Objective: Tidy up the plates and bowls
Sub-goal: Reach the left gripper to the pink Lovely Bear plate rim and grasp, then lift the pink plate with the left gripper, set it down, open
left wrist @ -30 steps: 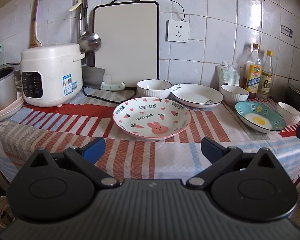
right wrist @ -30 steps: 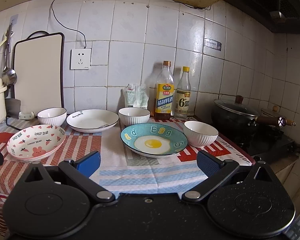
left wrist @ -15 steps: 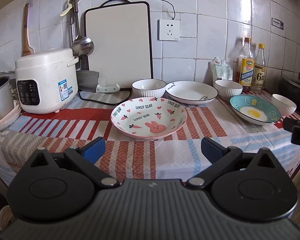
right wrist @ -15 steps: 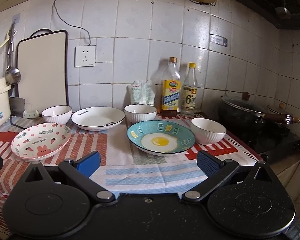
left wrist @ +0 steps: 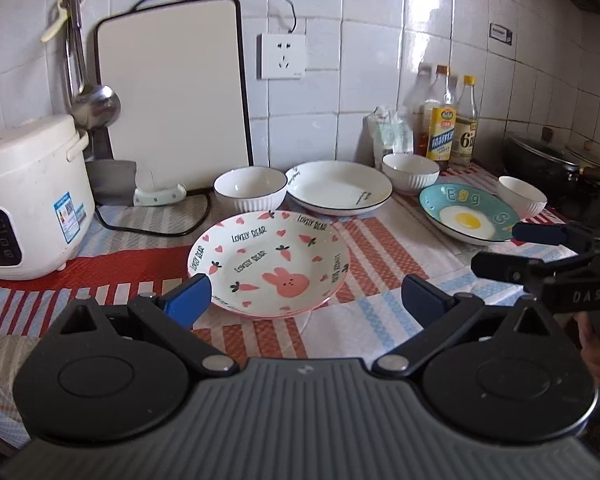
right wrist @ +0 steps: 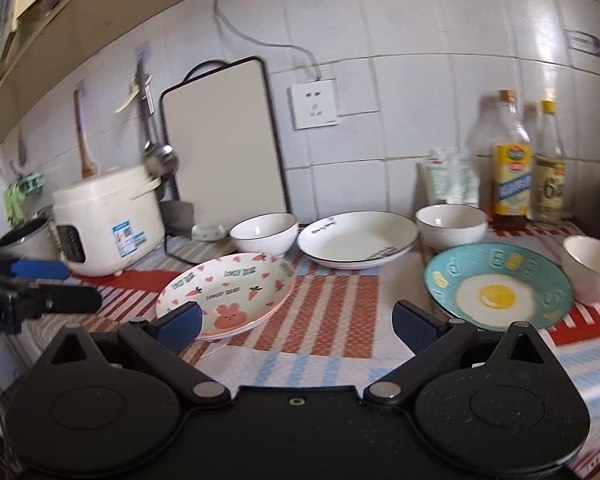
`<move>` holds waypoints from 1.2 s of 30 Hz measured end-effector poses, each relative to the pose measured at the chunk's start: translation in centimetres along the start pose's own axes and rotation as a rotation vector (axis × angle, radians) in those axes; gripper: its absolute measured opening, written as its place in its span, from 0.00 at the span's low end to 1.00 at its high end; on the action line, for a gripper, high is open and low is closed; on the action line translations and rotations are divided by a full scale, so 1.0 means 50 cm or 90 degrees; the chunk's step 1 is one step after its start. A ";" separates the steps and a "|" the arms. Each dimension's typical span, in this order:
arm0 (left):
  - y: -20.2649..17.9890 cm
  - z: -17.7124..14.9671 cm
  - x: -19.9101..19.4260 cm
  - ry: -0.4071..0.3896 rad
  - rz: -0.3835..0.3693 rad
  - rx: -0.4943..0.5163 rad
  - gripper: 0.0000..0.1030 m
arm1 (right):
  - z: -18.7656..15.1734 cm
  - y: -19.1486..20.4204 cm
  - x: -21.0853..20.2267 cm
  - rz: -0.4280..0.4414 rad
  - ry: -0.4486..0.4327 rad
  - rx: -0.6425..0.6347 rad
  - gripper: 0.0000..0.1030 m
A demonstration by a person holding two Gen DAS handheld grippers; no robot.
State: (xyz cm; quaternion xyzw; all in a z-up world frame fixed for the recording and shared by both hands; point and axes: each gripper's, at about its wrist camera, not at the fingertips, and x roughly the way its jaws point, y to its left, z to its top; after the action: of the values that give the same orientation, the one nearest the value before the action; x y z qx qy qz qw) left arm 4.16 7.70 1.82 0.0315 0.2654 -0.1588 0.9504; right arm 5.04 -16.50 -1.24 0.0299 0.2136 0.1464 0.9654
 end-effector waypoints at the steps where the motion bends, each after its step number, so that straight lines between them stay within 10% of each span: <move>1: 0.014 0.006 0.013 0.010 -0.002 -0.009 1.00 | 0.001 0.009 0.012 0.008 0.006 -0.007 0.99; 17: 0.223 0.016 0.297 0.162 0.036 -0.080 0.54 | 0.005 0.030 0.283 0.032 0.136 0.014 0.89; 27: 0.256 0.007 0.359 0.149 0.027 -0.078 0.24 | -0.009 0.001 0.352 0.042 0.181 0.065 0.72; 36: 0.260 0.009 0.387 0.165 0.016 -0.110 0.19 | -0.010 -0.009 0.398 0.050 0.184 0.078 0.53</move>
State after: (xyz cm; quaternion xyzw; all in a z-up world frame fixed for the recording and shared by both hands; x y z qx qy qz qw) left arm 24.17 14.44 -8.04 -0.0271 0.3983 -0.1178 0.9093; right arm 22.18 -11.05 -9.78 0.0760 0.3576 0.1735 0.9145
